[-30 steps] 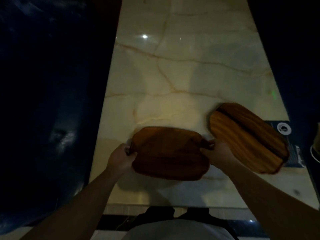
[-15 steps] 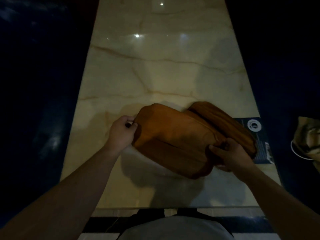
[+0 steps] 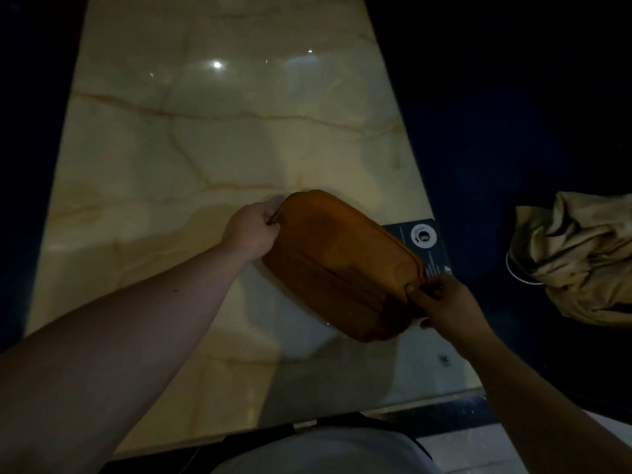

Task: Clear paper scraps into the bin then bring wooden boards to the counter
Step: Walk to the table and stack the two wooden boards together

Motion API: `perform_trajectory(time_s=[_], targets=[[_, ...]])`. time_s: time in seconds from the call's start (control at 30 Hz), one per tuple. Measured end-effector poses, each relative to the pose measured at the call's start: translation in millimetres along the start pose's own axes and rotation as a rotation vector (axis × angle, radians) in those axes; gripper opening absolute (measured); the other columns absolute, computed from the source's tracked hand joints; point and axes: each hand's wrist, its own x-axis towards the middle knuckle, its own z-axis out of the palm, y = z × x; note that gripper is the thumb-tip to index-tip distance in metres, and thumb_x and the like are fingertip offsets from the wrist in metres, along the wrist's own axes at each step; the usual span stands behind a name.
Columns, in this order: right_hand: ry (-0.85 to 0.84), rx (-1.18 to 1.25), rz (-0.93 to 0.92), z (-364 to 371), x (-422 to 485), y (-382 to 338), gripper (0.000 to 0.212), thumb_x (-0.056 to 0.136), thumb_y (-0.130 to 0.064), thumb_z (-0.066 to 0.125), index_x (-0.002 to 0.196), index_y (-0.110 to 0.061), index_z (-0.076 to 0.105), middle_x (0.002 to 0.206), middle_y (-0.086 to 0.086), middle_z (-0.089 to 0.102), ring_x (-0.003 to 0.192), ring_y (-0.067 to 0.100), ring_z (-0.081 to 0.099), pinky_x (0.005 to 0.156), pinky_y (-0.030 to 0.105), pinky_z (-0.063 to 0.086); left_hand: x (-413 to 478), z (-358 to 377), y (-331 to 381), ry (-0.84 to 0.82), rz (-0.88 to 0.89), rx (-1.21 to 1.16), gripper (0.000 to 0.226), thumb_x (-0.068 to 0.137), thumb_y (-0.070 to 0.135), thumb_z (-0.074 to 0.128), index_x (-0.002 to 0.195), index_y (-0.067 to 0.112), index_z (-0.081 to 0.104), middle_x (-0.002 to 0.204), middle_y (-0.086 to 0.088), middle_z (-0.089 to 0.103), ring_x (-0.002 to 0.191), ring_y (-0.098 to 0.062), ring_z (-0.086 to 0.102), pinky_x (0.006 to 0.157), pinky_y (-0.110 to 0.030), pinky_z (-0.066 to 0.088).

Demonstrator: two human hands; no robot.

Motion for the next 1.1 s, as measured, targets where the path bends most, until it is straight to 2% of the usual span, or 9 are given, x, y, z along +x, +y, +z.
perform_trajectory(time_s=[0.07, 0.2, 0.33, 0.5, 0.87, 0.97, 1.03, 1.1], targets=[[0.031, -0.059, -0.007, -4, 4, 6, 0.024, 0.084, -0.03, 0.07, 0.096, -0.015, 0.057, 0.09, 0.005, 0.066, 0.064, 0.023, 0.069, 0.051, 0.035, 0.054, 3, 7, 6, -0.014, 0.012, 0.03, 0.014, 0.077, 0.016, 0.063, 0.091, 0.012, 0.064, 0.096, -0.015, 0.068, 0.09, -0.033, 0.062, 0.073, -0.033, 0.045], [0.03, -0.132, -0.016, -9, 11, 14, 0.02, 0.084, -0.033, 0.069, 0.092, -0.02, 0.055, 0.088, 0.001, 0.064, 0.061, 0.018, 0.067, 0.039, 0.017, 0.045, 5, 17, 9, -0.044, -0.013, 0.063, 0.018, 0.075, 0.017, 0.063, 0.093, 0.014, 0.063, 0.099, -0.014, 0.067, 0.094, -0.032, 0.061, 0.076, -0.035, 0.047], [0.038, -0.233, -0.018, -9, 17, 14, 0.025, 0.084, -0.038, 0.068, 0.093, -0.021, 0.053, 0.082, -0.003, 0.061, 0.068, 0.017, 0.065, 0.048, 0.026, 0.048, 3, 22, 8, -0.023, -0.042, 0.064, 0.036, 0.075, 0.017, 0.064, 0.11, 0.011, 0.061, 0.111, -0.016, 0.064, 0.101, -0.033, 0.059, 0.085, -0.038, 0.048], [0.076, -0.274, -0.057, -12, 20, 15, 0.023, 0.083, -0.038, 0.07, 0.089, -0.024, 0.052, 0.078, -0.009, 0.058, 0.066, 0.013, 0.063, 0.048, 0.022, 0.045, 5, 23, 10, -0.022, -0.028, 0.06, 0.033, 0.076, 0.017, 0.066, 0.109, 0.011, 0.061, 0.11, -0.018, 0.064, 0.101, -0.034, 0.06, 0.088, -0.042, 0.048], [0.121, -0.245, -0.065, -13, 24, 18, 0.025, 0.079, -0.038, 0.073, 0.082, -0.023, 0.053, 0.08, -0.005, 0.061, 0.069, 0.008, 0.06, 0.049, 0.021, 0.042, 3, 25, 7, -0.001, -0.031, 0.049, 0.039, 0.077, 0.021, 0.068, 0.115, 0.015, 0.059, 0.113, -0.018, 0.062, 0.104, -0.034, 0.059, 0.091, -0.042, 0.047], [0.136, -0.196, -0.065, -12, 20, 18, 0.034, 0.079, -0.038, 0.073, 0.097, -0.022, 0.05, 0.085, -0.009, 0.054, 0.07, 0.005, 0.056, 0.051, 0.019, 0.043, 6, 23, 8, -0.016, -0.03, 0.032, 0.035, 0.076, 0.02, 0.068, 0.11, 0.015, 0.06, 0.111, -0.016, 0.064, 0.102, -0.033, 0.06, 0.089, -0.043, 0.048], [0.151, -0.15, -0.048, -11, 15, 18, 0.044, 0.079, -0.041, 0.072, 0.11, -0.024, 0.046, 0.088, -0.01, 0.05, 0.074, 0.009, 0.056, 0.054, 0.022, 0.047, 10, 21, 10, -0.018, -0.01, 0.051, 0.029, 0.077, 0.02, 0.067, 0.104, 0.014, 0.061, 0.109, -0.016, 0.065, 0.101, -0.032, 0.06, 0.087, -0.042, 0.048], [0.158, -0.103, -0.017, -11, 10, 18, 0.044, 0.08, -0.041, 0.071, 0.112, -0.022, 0.048, 0.091, -0.007, 0.055, 0.076, 0.012, 0.062, 0.055, 0.023, 0.05, 17, 21, 16, -0.04, 0.012, 0.088, 0.028, 0.079, 0.022, 0.066, 0.104, 0.013, 0.06, 0.11, -0.015, 0.065, 0.101, -0.032, 0.06, 0.087, -0.04, 0.048]])
